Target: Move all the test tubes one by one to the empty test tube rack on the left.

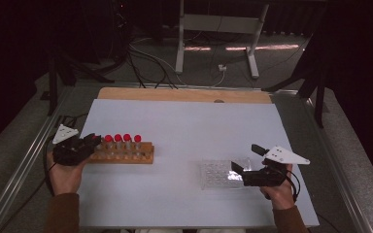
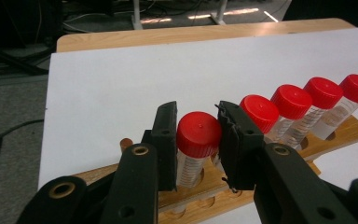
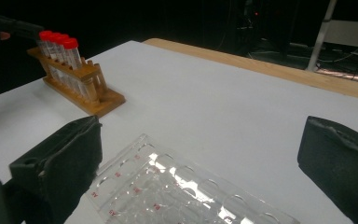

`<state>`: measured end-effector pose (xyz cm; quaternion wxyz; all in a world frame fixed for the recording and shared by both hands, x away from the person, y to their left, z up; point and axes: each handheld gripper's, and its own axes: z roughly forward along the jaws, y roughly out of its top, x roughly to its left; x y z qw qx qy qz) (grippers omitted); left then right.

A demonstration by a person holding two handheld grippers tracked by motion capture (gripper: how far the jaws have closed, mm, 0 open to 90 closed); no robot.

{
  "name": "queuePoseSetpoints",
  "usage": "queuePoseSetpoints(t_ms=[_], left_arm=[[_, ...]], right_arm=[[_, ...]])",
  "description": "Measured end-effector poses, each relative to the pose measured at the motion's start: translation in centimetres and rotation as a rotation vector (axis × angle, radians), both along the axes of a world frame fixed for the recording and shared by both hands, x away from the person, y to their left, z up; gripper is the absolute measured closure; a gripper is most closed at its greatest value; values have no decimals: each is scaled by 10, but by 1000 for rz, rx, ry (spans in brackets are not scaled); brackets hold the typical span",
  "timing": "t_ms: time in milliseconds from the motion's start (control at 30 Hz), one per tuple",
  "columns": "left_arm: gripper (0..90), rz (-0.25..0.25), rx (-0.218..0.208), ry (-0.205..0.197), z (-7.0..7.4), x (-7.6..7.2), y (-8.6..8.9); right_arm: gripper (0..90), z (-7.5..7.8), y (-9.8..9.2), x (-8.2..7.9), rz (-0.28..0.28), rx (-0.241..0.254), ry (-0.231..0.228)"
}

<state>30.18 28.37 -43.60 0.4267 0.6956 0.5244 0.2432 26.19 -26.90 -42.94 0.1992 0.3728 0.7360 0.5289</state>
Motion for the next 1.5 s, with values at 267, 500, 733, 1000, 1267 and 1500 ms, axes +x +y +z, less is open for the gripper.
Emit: queuePoseSetpoints(t_ms=[267,500,733,1000,1267,1500], left_arm=[[672,-3,1,8,-3,1,-1],[525,1,-35,-23,1,-3,0],[340,-27,-104,-102,11,-15,-7],[167,-41,-118,-207,14,-34,-25],[21,-47,-106,-263,8,-50,-44],[6,-70,-98,-291,-1,-61,-49]], right_arm=[[0,0,1,0,3,0,0],[0,0,0,0,2,3,-4],[0,-1,-1,-1,5,8,-14],[0,-2,-4,-2,6,21,-32],[0,-4,-6,-3,-2,25,-45],[0,-6,-8,-3,-7,26,-55]])
